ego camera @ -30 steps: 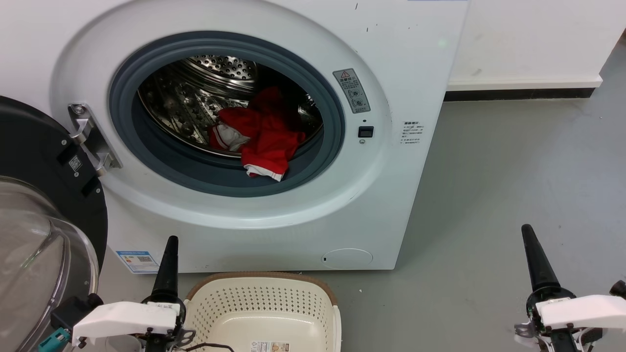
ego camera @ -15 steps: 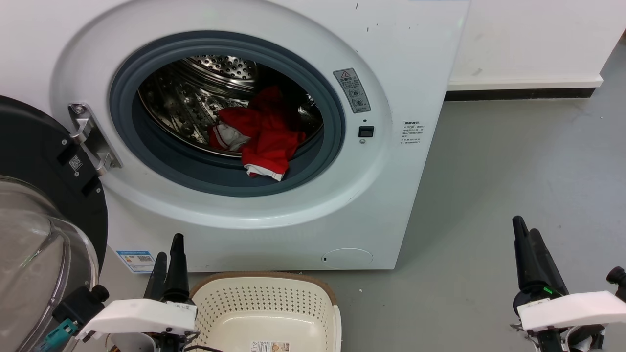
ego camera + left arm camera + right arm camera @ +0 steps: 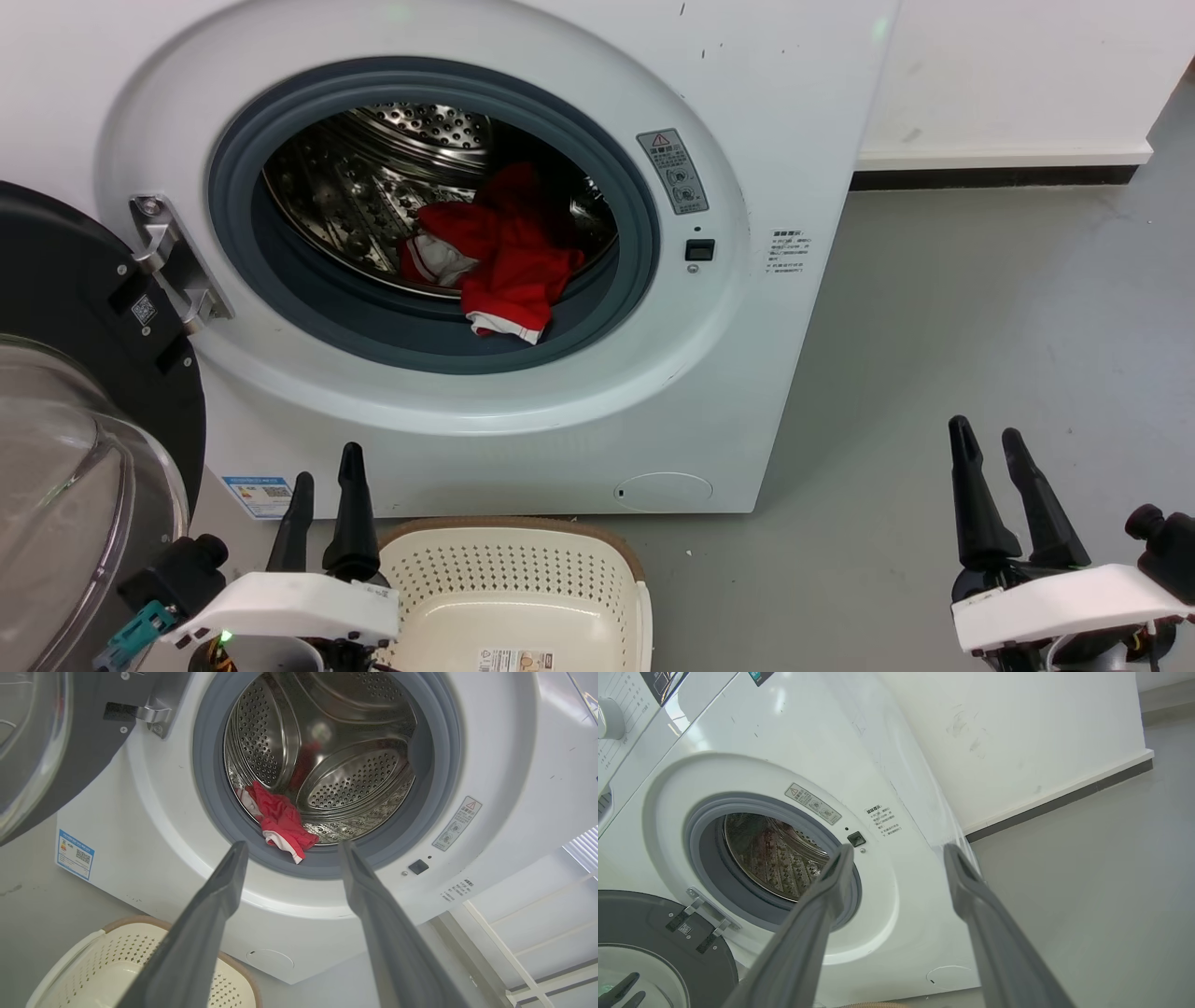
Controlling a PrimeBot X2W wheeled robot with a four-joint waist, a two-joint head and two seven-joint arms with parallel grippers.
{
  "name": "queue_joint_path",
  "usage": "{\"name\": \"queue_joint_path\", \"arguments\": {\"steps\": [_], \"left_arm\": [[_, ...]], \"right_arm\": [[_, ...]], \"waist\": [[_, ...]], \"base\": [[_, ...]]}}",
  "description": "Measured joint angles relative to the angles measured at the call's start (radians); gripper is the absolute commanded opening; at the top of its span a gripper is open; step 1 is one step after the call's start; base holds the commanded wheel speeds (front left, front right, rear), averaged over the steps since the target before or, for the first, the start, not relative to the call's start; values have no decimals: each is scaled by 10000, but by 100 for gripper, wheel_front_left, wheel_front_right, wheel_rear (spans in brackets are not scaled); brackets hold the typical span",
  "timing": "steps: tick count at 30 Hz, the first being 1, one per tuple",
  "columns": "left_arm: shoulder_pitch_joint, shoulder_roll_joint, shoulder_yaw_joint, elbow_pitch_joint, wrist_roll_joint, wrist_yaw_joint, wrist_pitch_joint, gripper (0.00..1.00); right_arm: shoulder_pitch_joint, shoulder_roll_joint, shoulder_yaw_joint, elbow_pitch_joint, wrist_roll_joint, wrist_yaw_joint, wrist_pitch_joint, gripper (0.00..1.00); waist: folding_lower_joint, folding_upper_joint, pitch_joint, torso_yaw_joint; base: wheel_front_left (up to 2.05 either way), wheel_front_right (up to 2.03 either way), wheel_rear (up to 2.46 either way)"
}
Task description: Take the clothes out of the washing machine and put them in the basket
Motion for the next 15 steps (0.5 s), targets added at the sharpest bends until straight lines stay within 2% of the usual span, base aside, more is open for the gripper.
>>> {"name": "queue_joint_path", "arguments": {"steps": [15], "left_arm": [[194, 4, -209, -169, 1858, 217, -405, 100]], "right_arm": [[209, -2, 58, -395, -1975, 0, -405, 100]], "waist": [[0, 0, 27, 32]], "base": [[0, 0, 0]]}}
